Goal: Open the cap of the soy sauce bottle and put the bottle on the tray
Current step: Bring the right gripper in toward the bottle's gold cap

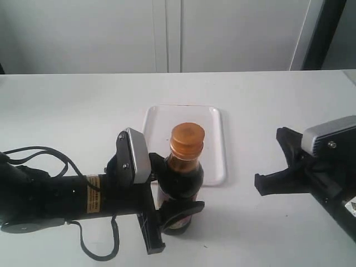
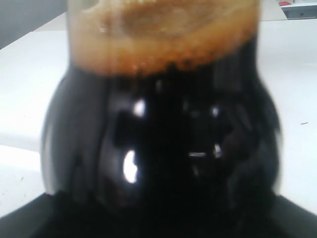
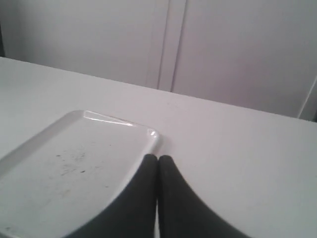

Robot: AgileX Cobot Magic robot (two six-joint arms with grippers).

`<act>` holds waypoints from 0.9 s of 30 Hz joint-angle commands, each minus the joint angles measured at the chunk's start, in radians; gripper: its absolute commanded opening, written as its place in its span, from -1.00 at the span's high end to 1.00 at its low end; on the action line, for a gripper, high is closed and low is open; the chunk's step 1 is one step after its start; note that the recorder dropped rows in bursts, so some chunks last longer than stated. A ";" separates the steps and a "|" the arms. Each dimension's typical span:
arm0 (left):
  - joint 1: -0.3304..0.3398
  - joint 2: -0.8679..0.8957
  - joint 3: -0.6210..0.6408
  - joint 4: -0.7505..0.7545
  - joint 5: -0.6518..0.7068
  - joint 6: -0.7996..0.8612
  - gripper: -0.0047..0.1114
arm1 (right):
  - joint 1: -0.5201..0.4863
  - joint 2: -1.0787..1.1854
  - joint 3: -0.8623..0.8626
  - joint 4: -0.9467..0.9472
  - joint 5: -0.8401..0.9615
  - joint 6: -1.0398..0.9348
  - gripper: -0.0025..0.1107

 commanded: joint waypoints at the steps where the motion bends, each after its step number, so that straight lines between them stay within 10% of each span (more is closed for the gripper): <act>1: -0.001 -0.003 -0.003 -0.090 -0.001 0.004 0.92 | 0.059 0.001 -0.004 0.179 -0.061 -0.247 0.96; 27: -0.041 -0.003 -0.003 -0.172 0.020 0.046 0.92 | 0.466 0.003 -0.268 0.755 -0.008 -1.176 0.96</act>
